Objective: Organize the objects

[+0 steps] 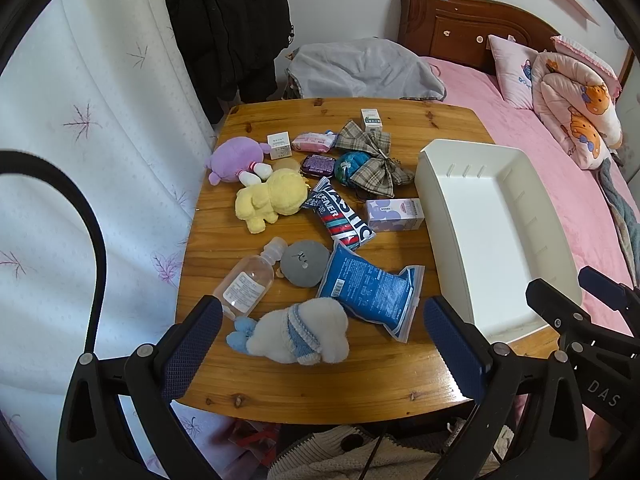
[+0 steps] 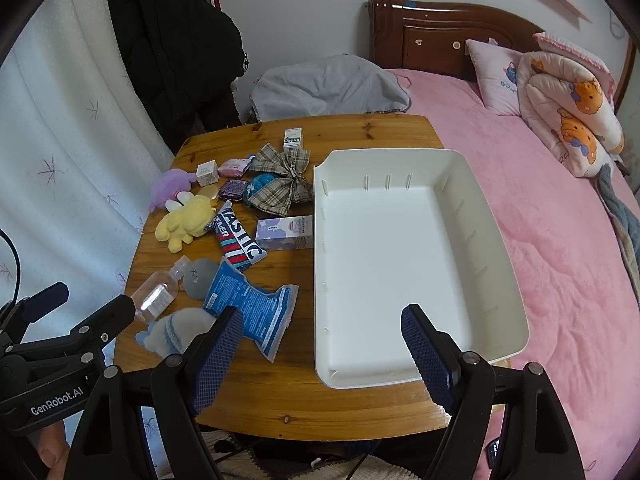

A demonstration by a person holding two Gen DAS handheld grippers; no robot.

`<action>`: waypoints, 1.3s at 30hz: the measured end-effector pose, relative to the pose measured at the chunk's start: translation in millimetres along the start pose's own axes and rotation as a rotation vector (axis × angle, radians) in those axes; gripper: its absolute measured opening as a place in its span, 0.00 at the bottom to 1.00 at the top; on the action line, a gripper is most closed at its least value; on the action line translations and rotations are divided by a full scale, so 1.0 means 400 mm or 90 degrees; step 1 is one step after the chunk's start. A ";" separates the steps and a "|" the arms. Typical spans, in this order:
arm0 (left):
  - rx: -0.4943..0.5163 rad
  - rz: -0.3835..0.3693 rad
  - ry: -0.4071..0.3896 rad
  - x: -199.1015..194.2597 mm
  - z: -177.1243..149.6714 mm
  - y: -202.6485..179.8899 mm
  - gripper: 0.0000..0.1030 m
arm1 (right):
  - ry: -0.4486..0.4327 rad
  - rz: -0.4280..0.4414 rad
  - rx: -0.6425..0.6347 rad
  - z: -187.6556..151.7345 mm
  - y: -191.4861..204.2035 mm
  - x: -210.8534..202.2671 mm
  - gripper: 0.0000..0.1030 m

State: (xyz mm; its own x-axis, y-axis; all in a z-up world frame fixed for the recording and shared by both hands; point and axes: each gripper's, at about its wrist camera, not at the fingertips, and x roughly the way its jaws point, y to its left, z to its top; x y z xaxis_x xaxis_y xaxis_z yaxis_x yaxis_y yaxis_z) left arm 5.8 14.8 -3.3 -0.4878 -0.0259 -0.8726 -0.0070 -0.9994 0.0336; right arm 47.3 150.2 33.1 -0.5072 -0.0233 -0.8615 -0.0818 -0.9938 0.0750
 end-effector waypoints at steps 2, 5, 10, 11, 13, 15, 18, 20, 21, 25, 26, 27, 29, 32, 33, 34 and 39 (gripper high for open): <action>0.000 0.000 0.001 0.000 0.000 -0.001 0.98 | 0.001 0.000 0.000 -0.001 0.000 0.001 0.80; 0.000 0.000 0.001 0.000 -0.001 -0.001 0.98 | 0.003 0.001 0.001 -0.003 0.001 0.004 0.80; 0.000 0.000 -0.001 0.005 -0.005 -0.008 0.98 | 0.008 0.004 0.002 -0.005 0.003 0.007 0.80; 0.000 0.000 -0.002 0.006 -0.008 -0.014 0.98 | 0.008 0.004 0.001 -0.005 0.003 0.007 0.80; 0.000 0.000 -0.002 0.006 -0.012 -0.021 0.98 | 0.007 0.003 0.001 -0.004 0.003 0.007 0.80; 0.000 0.000 -0.002 0.006 -0.012 -0.021 0.98 | 0.007 0.002 0.001 -0.003 0.005 0.006 0.80; 0.000 -0.001 -0.001 0.006 -0.010 -0.018 0.98 | 0.007 0.003 0.001 -0.001 0.004 0.006 0.80; 0.000 -0.001 -0.001 0.006 -0.011 -0.019 0.98 | 0.007 0.003 0.001 -0.001 0.005 0.006 0.80; 0.000 -0.001 -0.001 0.006 -0.010 -0.018 0.98 | 0.007 0.003 0.001 -0.001 0.004 0.006 0.80; 0.000 -0.001 -0.001 0.006 -0.011 -0.020 0.98 | 0.007 0.003 0.000 0.000 0.004 0.006 0.80; 0.000 -0.001 -0.001 0.006 -0.010 -0.018 0.98 | 0.007 0.003 0.000 0.000 0.004 0.006 0.80; 0.000 -0.001 -0.001 0.006 -0.010 -0.017 0.98 | 0.008 0.004 0.000 0.001 0.003 0.005 0.80; 0.000 -0.001 -0.002 0.006 -0.013 -0.023 0.98 | 0.011 0.005 0.001 0.002 0.004 0.008 0.80; -0.002 -0.001 -0.003 0.018 -0.024 -0.027 0.98 | 0.012 0.007 0.001 0.005 0.005 0.009 0.80; -0.002 -0.002 -0.003 0.006 -0.013 -0.020 0.98 | 0.012 0.006 0.001 0.005 0.005 0.009 0.80; -0.003 -0.003 -0.003 0.002 -0.013 -0.021 0.98 | 0.011 0.006 0.000 0.005 0.006 0.009 0.80; -0.016 -0.002 -0.004 -0.008 -0.003 -0.004 0.98 | 0.006 0.018 -0.008 0.005 0.012 0.011 0.80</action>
State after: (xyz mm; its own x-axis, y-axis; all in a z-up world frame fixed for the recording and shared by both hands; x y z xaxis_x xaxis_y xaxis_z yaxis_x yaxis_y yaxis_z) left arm 8.4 16.5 -0.9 -0.4933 -0.0227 -0.8696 0.0127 -0.9997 0.0189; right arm 42.8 145.4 30.8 -0.5007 -0.0526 -0.8640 -0.0569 -0.9940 0.0934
